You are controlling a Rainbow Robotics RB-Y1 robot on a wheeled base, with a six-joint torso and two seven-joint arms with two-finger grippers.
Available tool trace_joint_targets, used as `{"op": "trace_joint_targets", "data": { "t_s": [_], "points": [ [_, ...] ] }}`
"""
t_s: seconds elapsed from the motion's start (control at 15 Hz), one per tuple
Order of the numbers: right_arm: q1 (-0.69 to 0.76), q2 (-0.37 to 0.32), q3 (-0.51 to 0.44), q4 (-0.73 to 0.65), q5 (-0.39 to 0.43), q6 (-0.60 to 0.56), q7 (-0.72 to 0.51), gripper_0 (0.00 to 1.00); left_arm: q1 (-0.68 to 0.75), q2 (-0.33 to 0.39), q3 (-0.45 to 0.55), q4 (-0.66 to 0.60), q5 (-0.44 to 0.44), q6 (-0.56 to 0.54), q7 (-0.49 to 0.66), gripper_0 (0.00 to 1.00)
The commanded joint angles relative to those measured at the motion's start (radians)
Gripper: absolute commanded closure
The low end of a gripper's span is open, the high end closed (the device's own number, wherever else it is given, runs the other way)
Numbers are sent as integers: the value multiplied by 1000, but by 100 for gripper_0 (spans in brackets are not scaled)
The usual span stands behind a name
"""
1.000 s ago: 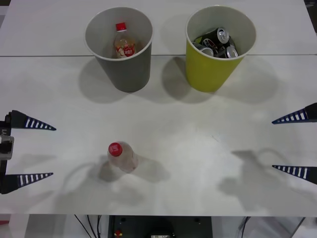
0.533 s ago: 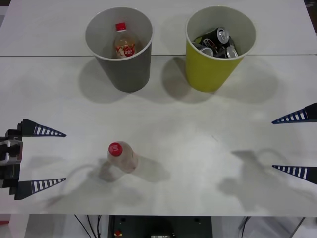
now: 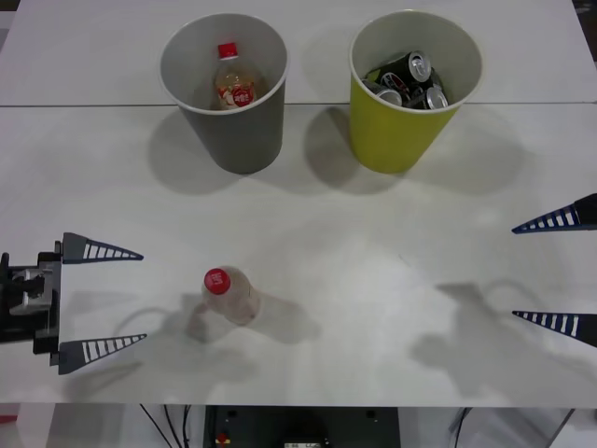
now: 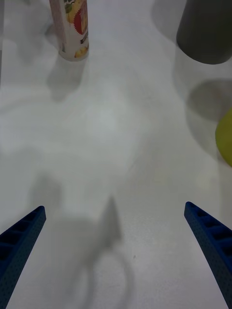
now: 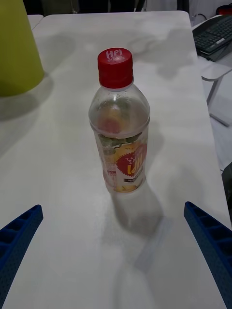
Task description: Put the can into the green bin and the plastic bottle into the gray bin
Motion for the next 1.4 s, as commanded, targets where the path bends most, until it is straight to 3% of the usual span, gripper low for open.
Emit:
{"op": "trace_joint_targets", "data": {
  "t_s": [0.07,0.73,1.4],
  "points": [
    [0,0,0,0,0,0,0,0,-6,-43,-26,31,23,-9,-63,0],
    [0,0,0,0,0,0,0,0,-97,-198,-103,216,66,-55,-156,0],
    [0,0,0,0,0,0,0,0,-170,-380,-111,316,7,-57,-162,0]
  ]
}}
